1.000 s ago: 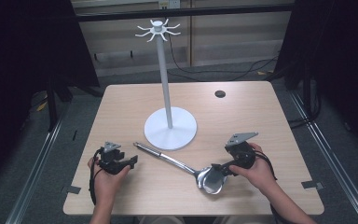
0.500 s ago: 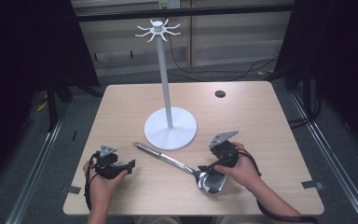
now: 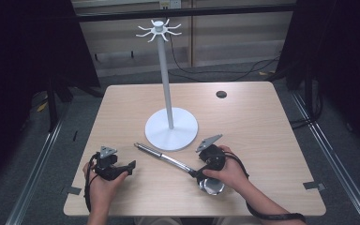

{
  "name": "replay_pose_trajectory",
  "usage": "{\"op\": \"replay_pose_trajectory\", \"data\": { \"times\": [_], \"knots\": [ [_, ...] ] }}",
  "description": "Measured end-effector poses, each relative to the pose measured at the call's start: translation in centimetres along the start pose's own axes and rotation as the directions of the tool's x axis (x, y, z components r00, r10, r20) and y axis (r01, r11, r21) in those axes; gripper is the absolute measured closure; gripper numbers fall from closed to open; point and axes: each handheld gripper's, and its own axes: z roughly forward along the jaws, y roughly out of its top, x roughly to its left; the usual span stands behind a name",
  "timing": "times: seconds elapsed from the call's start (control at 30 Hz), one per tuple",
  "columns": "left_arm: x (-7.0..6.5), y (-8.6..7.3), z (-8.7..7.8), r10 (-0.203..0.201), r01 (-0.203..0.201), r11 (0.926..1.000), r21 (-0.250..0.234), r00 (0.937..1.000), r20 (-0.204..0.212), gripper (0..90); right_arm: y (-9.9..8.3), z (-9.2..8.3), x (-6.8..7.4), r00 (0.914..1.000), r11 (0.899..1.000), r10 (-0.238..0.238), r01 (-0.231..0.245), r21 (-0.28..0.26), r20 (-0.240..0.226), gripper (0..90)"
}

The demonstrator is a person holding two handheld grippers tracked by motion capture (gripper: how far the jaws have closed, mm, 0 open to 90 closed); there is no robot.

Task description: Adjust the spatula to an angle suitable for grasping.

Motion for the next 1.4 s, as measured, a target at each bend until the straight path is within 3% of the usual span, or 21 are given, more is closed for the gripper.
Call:
{"op": "replay_pose_trajectory", "data": {
  "times": [0.13, 0.17, 0.37, 0.47, 0.77, 0.93, 1.1, 1.13, 1.3, 1.4],
  "knots": [
    [0.1, -0.1, 0.0, -0.008, 0.008, 1.0000, 0.003, 0.9999, 0.009, 21.3, 0.1, 0.5, 0.3, 1.0000, 1.000, -0.006, 0.006, 0.004, -0.004, 24.9],
    [0.1, -0.1, 0.1, -0.007, 0.007, 1.0000, 0.002, 0.9999, 0.010, 21.3, 0.3, 0.7, 0.4, 0.9999, 1.000, -0.014, 0.014, 0.019, 0.002, 31.1],
    [-0.1, -0.1, 0.2, -0.010, 0.010, 0.9999, -0.003, 0.9999, 0.012, 21.4, 0.9, 0.9, 0.8, 0.9989, 0.998, -0.047, 0.047, 0.037, 0.001, 46.7],
    [-0.1, -0.1, 0.2, -0.010, 0.010, 1.0000, -0.002, 0.9999, 0.010, 21.4, 1.3, 1.0, 1.1, 0.9984, 0.997, -0.057, 0.057, 0.060, 0.001, 48.5],
    [0.0, -0.1, 0.3, -0.011, 0.011, 0.9999, 0.003, 0.9999, 0.006, 21.5, 2.5, 1.0, 1.3, 0.9992, 0.997, -0.041, 0.041, 0.063, -0.004, 48.7],
    [0.0, -0.1, 0.3, -0.003, 0.003, 1.0000, 0.006, 0.9999, 0.010, 21.5, 2.9, 1.9, 1.3, 0.9992, 0.997, -0.041, 0.040, 0.073, 0.003, 51.2],
    [0.2, -0.2, 0.4, -0.007, 0.007, 0.9999, 0.009, 1.0000, 0.003, 21.5, 2.8, 2.7, 1.5, 0.9984, 0.995, -0.052, 0.049, 0.087, 0.022, 60.5],
    [0.2, -0.2, 0.4, -0.006, 0.006, 0.9999, 0.009, 1.0000, 0.002, 21.5, 3.0, 2.6, 1.5, 0.9984, 0.994, -0.056, 0.056, 0.097, -0.005, 74.1],
    [0.1, -0.1, 0.4, -0.005, 0.005, 1.0000, 0.005, 1.0000, 0.003, 21.4, 3.2, 2.7, 1.9, 0.9965, 0.991, -0.081, 0.078, 0.112, 0.022, 75.0],
    [0.1, -0.1, 0.4, -0.003, 0.003, 1.0000, 0.003, 1.0000, 0.005, 21.4, 2.9, 2.5, 1.5, 0.9977, 0.993, -0.067, 0.068, 0.100, -0.013, 75.1]
  ]
}}
